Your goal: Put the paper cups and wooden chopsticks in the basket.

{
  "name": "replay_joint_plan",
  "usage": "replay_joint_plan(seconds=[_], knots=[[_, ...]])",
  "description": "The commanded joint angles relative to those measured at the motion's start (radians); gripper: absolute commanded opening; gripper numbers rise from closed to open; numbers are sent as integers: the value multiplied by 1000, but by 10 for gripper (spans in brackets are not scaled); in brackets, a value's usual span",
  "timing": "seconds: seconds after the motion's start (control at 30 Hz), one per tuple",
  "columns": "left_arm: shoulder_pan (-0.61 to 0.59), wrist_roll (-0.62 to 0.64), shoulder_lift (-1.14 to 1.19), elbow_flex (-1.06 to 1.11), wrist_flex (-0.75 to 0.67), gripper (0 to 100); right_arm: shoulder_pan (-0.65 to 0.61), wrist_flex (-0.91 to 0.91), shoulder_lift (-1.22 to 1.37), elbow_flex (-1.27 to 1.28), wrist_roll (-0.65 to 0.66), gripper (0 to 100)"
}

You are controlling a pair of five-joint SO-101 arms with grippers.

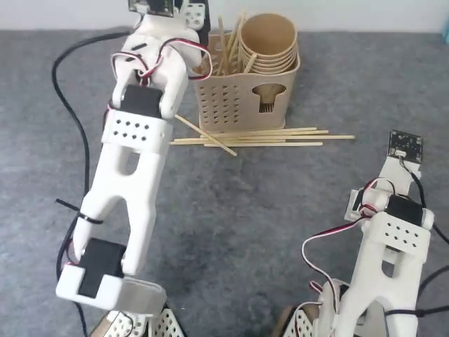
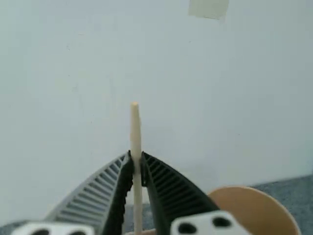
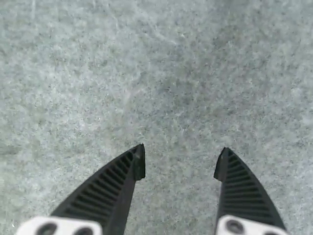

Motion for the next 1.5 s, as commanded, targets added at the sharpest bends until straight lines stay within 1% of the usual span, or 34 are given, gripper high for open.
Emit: replay_joint_plan(seconds=[0.0, 0.07, 0.13, 0.2, 0.43, 0.53, 0.67, 0.77, 0.87, 0.97, 1.13, 1.2, 1.47], knots=[[-14, -48, -15, -4, 31, 182, -4, -15, -13, -6, 2, 240], [-23, -54, -35, -7, 97, 306, -4, -15, -12, -6, 2, 240], [-35, -55, -69, -7, 160, 407, -5, -15, -5, -6, 2, 240], [-55, -55, -121, -7, 230, 442, -10, -8, -5, -6, 2, 240], [-184, -31, -347, -2, 476, 393, -16, -16, -10, 29, 2, 240], [-267, 55, -370, -4, 582, 352, -33, -16, -8, 35, 0, 240], [-371, 173, -339, -1, 700, 296, -35, -16, -15, 35, 0, 240], [-407, 242, -278, -1, 783, 278, -35, -16, -5, 35, 0, 240], [-408, 308, -166, -1, 818, 278, -33, -15, -5, 37, 0, 240], [-400, 370, -15, -7, 813, 278, -33, -13, -5, 37, 0, 240], [-368, 453, 247, -41, 749, 276, -27, -15, -5, 41, 0, 240], [-348, 480, 351, -88, 733, 276, -30, -16, -5, 48, 0, 240], [-256, 489, 709, -380, 747, 276, -27, -16, -5, 52, 0, 240]])
